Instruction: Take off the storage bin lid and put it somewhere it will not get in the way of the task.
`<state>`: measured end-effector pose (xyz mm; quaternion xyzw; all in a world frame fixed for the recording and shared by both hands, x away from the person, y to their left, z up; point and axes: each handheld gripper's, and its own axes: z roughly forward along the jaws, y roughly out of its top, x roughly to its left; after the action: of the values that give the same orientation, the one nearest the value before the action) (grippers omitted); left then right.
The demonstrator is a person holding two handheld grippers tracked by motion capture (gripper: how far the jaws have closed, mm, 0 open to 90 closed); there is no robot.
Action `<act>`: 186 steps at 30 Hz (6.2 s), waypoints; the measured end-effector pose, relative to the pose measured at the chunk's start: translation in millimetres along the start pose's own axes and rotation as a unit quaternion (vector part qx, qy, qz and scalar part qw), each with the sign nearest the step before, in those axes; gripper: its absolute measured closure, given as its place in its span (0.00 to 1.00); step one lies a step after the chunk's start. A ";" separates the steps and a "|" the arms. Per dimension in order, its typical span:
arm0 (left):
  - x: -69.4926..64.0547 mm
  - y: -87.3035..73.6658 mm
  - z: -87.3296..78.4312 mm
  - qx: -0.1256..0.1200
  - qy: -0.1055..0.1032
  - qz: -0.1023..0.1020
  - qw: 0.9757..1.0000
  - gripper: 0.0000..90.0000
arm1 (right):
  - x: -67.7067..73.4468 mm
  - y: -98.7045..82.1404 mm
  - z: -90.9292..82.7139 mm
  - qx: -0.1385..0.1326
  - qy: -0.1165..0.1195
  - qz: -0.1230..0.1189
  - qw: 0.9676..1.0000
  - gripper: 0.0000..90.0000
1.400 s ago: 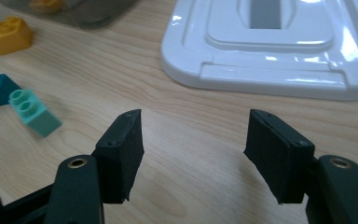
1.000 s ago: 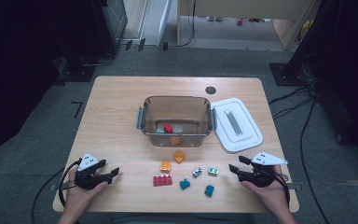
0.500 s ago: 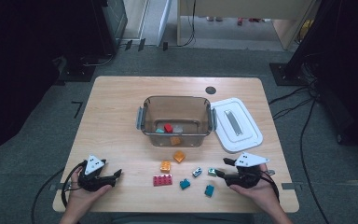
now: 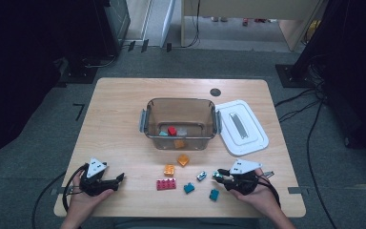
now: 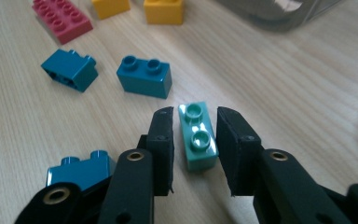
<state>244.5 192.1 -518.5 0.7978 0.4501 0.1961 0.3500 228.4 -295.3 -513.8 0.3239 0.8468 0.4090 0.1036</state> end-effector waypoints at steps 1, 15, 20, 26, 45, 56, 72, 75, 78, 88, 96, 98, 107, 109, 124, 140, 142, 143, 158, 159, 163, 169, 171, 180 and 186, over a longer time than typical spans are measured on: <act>-0.2 0.0 0.0 0.001 0.001 0.001 1.000 0.18 | -0.2 -0.9 0.9 0.003 0.004 0.000 1.000 0.77; 0.4 0.1 0.1 0.000 0.003 -0.002 1.000 0.18 | 3.4 5.3 -0.3 -0.004 0.004 -0.010 1.000 0.85; 0.2 0.1 0.1 0.000 0.004 -0.001 1.000 0.18 | 2.1 18.8 -8.1 -0.021 -0.002 0.004 1.000 0.85; 0.2 0.1 0.1 0.000 0.004 -0.002 1.000 0.18 | -3.9 45.8 -23.5 -0.044 -0.005 0.007 0.999 0.85; 0.3 0.1 0.2 0.000 0.004 -0.001 1.000 0.18 | -25.5 124.2 -50.1 -0.097 -0.022 0.001 0.995 0.85; 0.3 0.1 0.2 0.000 0.004 -0.001 1.000 0.18 | -36.5 160.1 -53.0 -0.104 -0.028 -0.001 0.994 0.85; 0.4 0.1 0.1 0.001 0.004 0.000 1.000 0.18 | -48.9 191.3 -28.9 -0.102 -0.022 0.001 0.995 0.85; 0.3 0.1 0.1 0.001 0.004 -0.001 1.000 0.18 | -52.2 193.9 -20.6 -0.097 -0.022 0.003 0.995 0.85; 0.2 0.1 0.1 0.001 0.004 -0.001 1.000 0.18 | -55.0 195.7 -12.1 -0.092 -0.023 0.003 0.996 0.85; 0.2 0.1 0.1 0.001 0.004 -0.001 1.000 0.18 | -65.9 200.1 16.4 -0.072 -0.023 0.013 0.997 0.85; 0.2 0.1 0.1 0.001 0.004 -0.001 1.000 0.18 | -72.7 197.3 28.8 -0.060 -0.027 0.019 0.998 0.85; 0.2 0.1 0.1 0.000 0.004 -0.001 1.000 0.18 | -72.7 197.2 29.5 -0.060 -0.029 0.018 0.998 0.84; 0.2 0.1 0.1 0.000 0.004 -0.001 1.000 0.18 | -69.0 196.7 35.2 -0.050 -0.030 0.014 0.998 0.72; 0.2 0.1 0.1 0.000 0.004 -0.001 1.000 0.18 | -68.3 195.9 34.7 -0.052 -0.029 0.015 0.998 0.71; 0.2 0.1 0.2 0.000 0.004 -0.001 1.000 0.18 | -42.7 166.0 -15.2 -0.097 -0.010 0.014 0.995 0.70; 0.1 0.1 0.2 0.001 0.004 -0.001 1.000 0.18 | 7.4 84.0 -15.9 -0.062 0.020 0.007 0.998 0.69; 0.1 0.1 0.2 0.001 0.004 -0.001 1.000 0.18 | 10.6 73.2 -8.4 -0.058 0.028 0.015 0.998 0.68; 0.0 0.1 0.2 0.000 0.004 -0.002 1.000 0.18 | 11.6 68.7 -5.0 -0.056 0.029 0.019 0.998 0.68; -0.2 -0.1 0.1 0.001 0.005 -0.002 1.000 0.18 | 27.8 37.2 26.6 -0.009 0.019 0.019 1.000 0.59; -0.2 -0.1 0.1 0.001 0.005 -0.002 1.000 0.17 | 27.7 36.3 27.1 -0.008 0.018 0.020 1.000 0.58; -0.2 -0.1 0.1 0.001 0.006 -0.002 1.000 0.17 | 29.4 33.3 30.0 0.000 0.007 0.018 1.000 0.56; -0.1 -0.1 0.1 0.001 0.006 -0.002 1.000 0.17 | 33.5 29.4 34.3 0.013 -0.008 0.008 1.000 0.56; -0.2 -0.1 0.1 0.001 0.006 -0.002 1.000 0.17 | 34.7 27.9 36.1 0.017 -0.015 0.003 1.000 0.57; -0.1 -0.2 -0.1 0.001 0.006 -0.002 1.000 0.17 | 32.4 25.3 36.7 0.017 -0.021 0.004 1.000 0.66; -0.1 -0.2 -0.1 0.001 0.006 -0.002 1.000 0.17 | 31.9 25.3 36.4 0.016 -0.018 0.004 1.000 0.66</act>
<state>244.3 192.1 -518.7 0.7961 0.4540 0.1993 0.3469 231.7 -240.7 -515.1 0.3366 0.8500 0.3894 0.1119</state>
